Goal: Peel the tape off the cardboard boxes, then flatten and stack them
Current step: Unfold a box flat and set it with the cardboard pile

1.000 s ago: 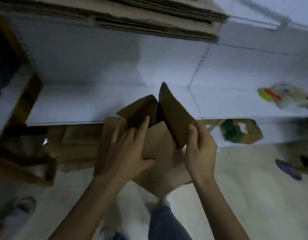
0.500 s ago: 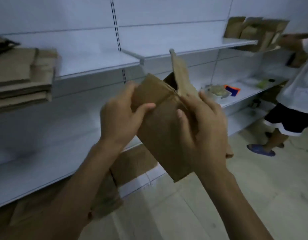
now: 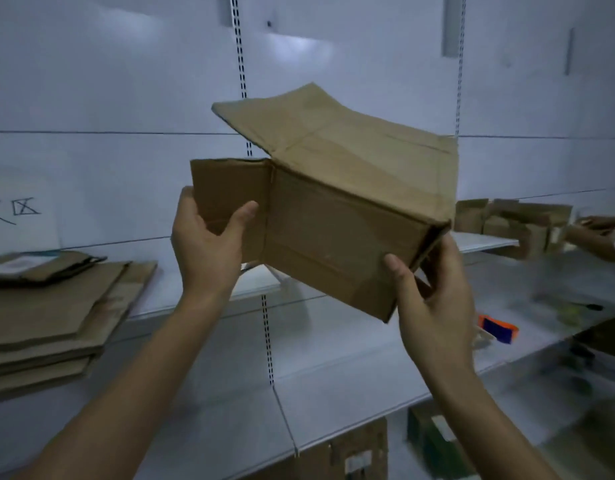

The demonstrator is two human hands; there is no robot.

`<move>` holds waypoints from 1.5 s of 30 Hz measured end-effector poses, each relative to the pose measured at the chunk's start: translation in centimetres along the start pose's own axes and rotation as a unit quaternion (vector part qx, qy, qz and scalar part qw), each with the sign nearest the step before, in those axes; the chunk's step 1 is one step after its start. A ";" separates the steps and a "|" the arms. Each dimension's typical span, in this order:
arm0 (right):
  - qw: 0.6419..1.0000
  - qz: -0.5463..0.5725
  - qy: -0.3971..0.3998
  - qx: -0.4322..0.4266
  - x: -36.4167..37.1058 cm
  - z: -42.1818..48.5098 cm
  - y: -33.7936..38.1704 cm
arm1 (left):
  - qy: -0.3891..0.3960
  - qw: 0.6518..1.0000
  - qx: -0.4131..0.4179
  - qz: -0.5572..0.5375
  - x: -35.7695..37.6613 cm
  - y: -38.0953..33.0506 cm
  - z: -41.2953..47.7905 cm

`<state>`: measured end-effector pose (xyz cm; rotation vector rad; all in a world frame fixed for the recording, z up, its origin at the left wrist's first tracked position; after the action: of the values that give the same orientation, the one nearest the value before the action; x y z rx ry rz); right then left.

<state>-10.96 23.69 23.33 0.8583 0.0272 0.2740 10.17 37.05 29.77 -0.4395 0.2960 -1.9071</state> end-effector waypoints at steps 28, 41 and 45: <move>0.982 -0.075 0.172 0.001 21.0 10.1 -21.9 | 0.311 0.846 0.264 0.342 9.5 20.3 2.4; 0.894 -0.325 0.064 -0.301 20.0 14.5 -22.5 | 0.454 0.817 0.139 0.328 15.1 25.9 6.9; 0.910 -0.317 0.116 -0.242 20.7 15.8 -22.4 | 0.446 0.812 0.154 0.344 15.6 26.4 6.5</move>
<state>16.24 3.23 18.65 0.2832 0.4369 -0.2295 30.00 12.87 27.44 0.7499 0.6393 -1.2646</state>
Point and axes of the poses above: each hand's wrist, its own z-axis towards the middle knuckle, its own x-axis out of the palm, y = z × x, the point moved 6 cm from there along z, towards the middle knuckle, and after that the axes turned 10 degrees about x, right-handed, at the moved point
